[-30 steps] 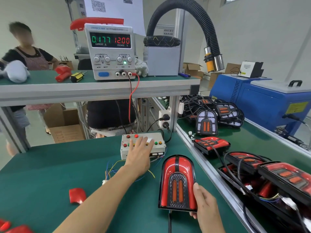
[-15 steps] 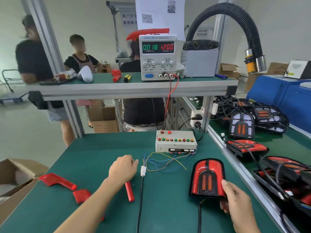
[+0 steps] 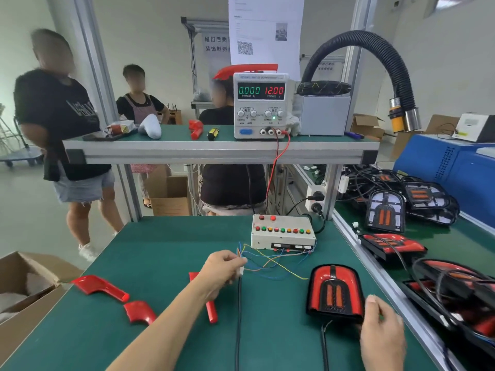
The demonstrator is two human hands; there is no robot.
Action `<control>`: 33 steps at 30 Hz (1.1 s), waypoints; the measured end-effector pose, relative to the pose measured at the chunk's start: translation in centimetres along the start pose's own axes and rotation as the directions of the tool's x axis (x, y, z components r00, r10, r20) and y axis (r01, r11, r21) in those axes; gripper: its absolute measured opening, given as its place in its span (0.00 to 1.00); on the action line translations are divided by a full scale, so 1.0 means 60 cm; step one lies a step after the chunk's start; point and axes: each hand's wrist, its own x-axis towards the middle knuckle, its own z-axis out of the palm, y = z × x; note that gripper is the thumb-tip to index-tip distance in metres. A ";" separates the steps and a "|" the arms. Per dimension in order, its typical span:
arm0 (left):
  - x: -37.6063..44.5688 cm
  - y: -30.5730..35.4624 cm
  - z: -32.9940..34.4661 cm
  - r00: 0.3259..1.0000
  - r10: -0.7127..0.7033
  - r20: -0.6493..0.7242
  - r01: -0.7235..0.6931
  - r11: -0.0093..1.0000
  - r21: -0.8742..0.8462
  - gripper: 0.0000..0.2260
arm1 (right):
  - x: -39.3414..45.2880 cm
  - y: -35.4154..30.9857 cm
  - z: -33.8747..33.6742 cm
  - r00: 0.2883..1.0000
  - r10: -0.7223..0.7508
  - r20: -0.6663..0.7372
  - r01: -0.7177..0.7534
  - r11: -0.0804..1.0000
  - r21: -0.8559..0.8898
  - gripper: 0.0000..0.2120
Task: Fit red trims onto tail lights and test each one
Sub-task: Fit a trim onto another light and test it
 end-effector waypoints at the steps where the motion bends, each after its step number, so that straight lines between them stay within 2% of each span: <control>1: -0.004 0.005 0.002 0.998 -0.030 0.060 0.035 0.996 -0.079 0.08 | -0.011 -0.005 0.002 0.996 0.004 -0.089 -0.001 1.000 0.028 0.22; 3: -0.010 0.014 0.007 0.985 -0.074 0.156 0.102 0.978 -0.181 0.10 | -0.042 -0.014 0.006 0.958 -0.078 -0.278 0.104 0.991 0.079 0.28; 4: -0.013 0.017 0.012 0.978 -0.086 0.188 0.125 0.970 -0.208 0.11 | -0.063 -0.020 0.006 0.931 -0.169 -0.325 0.199 0.978 0.060 0.28; 5: -0.016 0.019 0.018 0.972 -0.092 0.214 0.142 0.963 -0.227 0.12 | -0.086 -0.029 0.009 0.911 -0.265 -0.315 0.296 0.954 0.052 0.24; 6: -0.020 0.020 0.025 0.966 -0.095 0.241 0.155 0.958 -0.240 0.12 | -0.104 -0.036 0.015 0.909 -0.341 -0.240 0.365 0.929 0.061 0.16; 7: -0.023 0.022 0.032 0.958 -0.095 0.270 0.164 0.956 -0.244 0.13 | -0.115 -0.047 0.023 0.916 -0.388 -0.102 0.397 0.914 0.082 0.07; 8: -0.026 0.023 0.040 0.950 -0.090 0.298 0.166 0.957 -0.240 0.13 | -0.118 -0.059 0.035 0.903 -0.419 0.092 0.414 0.907 0.076 0.03; 10: -0.031 0.027 0.051 0.940 -0.067 0.334 0.147 0.964 -0.220 0.13 | -0.119 -0.086 0.070 0.780 -0.385 0.493 0.464 0.885 -0.044 0.12; 11: -0.034 0.030 0.055 0.940 -0.055 0.336 0.131 0.969 -0.207 0.13 | -0.118 -0.103 0.089 0.727 -0.326 0.604 0.488 0.865 -0.120 0.18; 12: -0.036 0.032 0.060 0.943 -0.044 0.331 0.113 0.975 -0.193 0.12 | -0.115 -0.120 0.106 0.707 -0.278 0.651 0.507 0.841 -0.191 0.22; 14: -0.039 0.036 0.066 0.952 -0.026 0.306 0.080 0.983 -0.165 0.12 | -0.106 -0.148 0.135 0.713 -0.235 0.661 0.513 0.817 -0.262 0.19; 17: -0.037 0.039 0.069 0.976 -0.021 0.216 0.047 0.993 -0.112 0.13 | -0.100 -0.167 0.151 0.698 -0.230 0.678 0.527 0.806 -0.269 0.11; 18: -0.037 0.040 0.067 0.977 -0.032 0.211 0.058 0.991 -0.117 0.13 | -0.097 -0.167 0.155 0.693 -0.242 0.679 0.529 0.810 -0.251 0.11; 21: -0.038 0.041 0.056 0.951 -0.077 0.300 0.132 0.976 -0.171 0.12 | -0.092 -0.161 0.158 0.672 -0.265 0.691 0.477 0.869 -0.130 0.15; 24: -0.038 0.032 0.045 0.913 -0.067 0.403 0.158 0.968 -0.197 0.12 | -0.089 -0.155 0.157 0.630 -0.235 0.740 0.311 0.950 0.036 0.20; 27: -0.036 0.025 0.044 0.891 -0.099 0.444 0.237 0.934 -0.269 0.13 | -0.091 -0.154 0.155 0.637 -0.221 0.739 0.196 0.973 0.123 0.19; 31: -0.028 0.020 0.047 0.896 -0.145 0.419 0.321 0.864 -0.387 0.11 | -0.087 -0.156 0.153 0.626 -0.300 0.720 0.360 0.930 0.074 0.20; 33: -0.024 0.018 0.050 0.898 -0.154 0.413 0.333 0.851 -0.407 0.11 | -0.083 -0.155 0.152 0.612 -0.308 0.728 0.372 0.925 0.079 0.20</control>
